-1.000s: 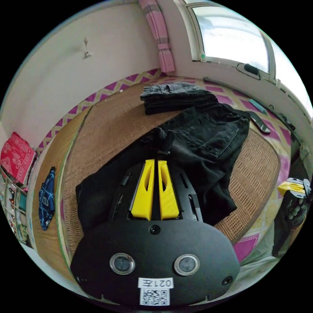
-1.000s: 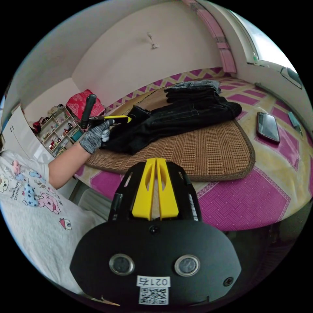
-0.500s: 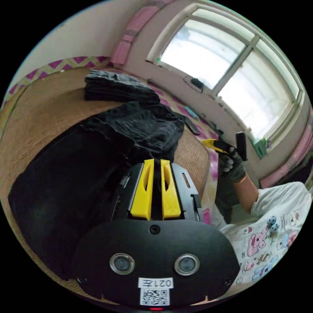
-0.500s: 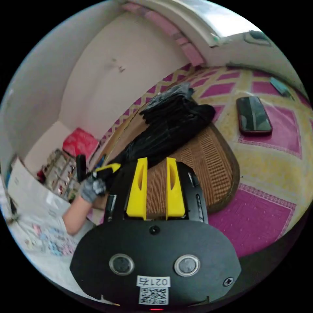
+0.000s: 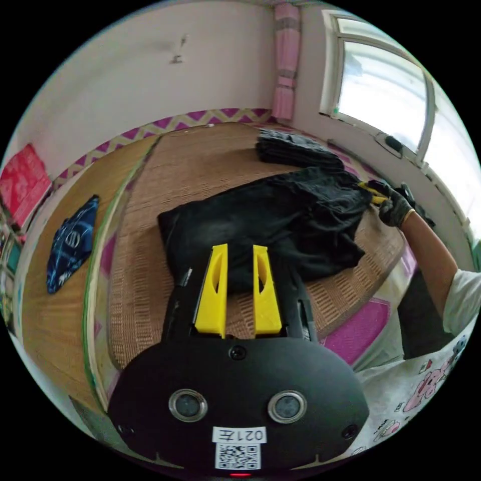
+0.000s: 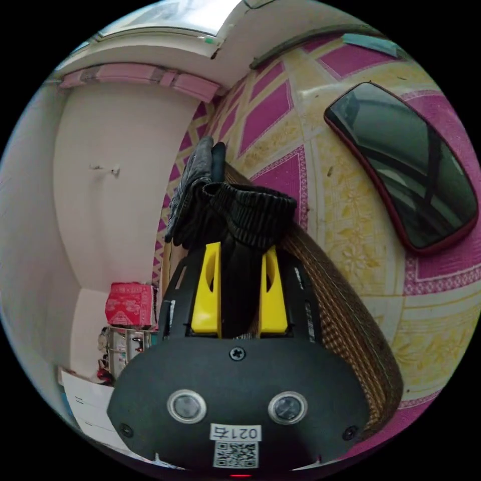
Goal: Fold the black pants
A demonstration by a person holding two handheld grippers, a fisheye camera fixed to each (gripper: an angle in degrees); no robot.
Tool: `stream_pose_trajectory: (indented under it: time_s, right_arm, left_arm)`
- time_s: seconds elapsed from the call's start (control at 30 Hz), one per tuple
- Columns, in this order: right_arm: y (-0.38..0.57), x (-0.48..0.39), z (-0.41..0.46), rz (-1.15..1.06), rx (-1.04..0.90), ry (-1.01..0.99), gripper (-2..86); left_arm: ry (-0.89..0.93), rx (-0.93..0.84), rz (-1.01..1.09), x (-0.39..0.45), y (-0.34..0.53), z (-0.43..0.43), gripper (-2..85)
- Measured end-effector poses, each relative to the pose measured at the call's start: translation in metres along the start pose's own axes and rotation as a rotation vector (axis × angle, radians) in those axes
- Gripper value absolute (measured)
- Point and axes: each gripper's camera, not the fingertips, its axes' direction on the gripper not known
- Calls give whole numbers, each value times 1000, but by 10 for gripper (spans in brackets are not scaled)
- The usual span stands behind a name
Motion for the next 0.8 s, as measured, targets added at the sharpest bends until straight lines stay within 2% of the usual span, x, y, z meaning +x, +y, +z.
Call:
stream_pose_trajectory:
  time_s: [0.03,0.1,0.27,0.33,0.43,0.5,0.63,0.73,0.8]
  right_arm:
    - [3,-8,4,-8,1,15,82]
    - [11,-37,2,-87,31,47,64]
    - [81,-197,0,-567,119,179,48]
    - [150,-286,20,-848,141,254,48]
    - [257,-373,66,-1179,129,291,48]
    - [320,-406,102,-1324,84,287,49]
    - [446,-430,207,-1498,-127,253,49]
    - [508,-398,298,-1568,-333,407,49]
    - [524,-385,309,-1585,-306,397,49]
  left_arm:
    - [-20,18,-53,-13,10,-7,5]
    - [-49,55,-115,-33,27,-18,-4]
    - [-55,104,-228,-91,75,-47,-9]
    - [-76,76,-225,-105,86,-52,-9]
    - [-97,64,-232,-125,103,-61,-9]
    - [-88,68,-252,-136,112,-66,-9]
    - [-53,76,-287,-160,128,-74,-9]
    - [-47,70,-298,-175,137,-79,-9]
    - [-41,59,-293,-184,142,-81,-10]
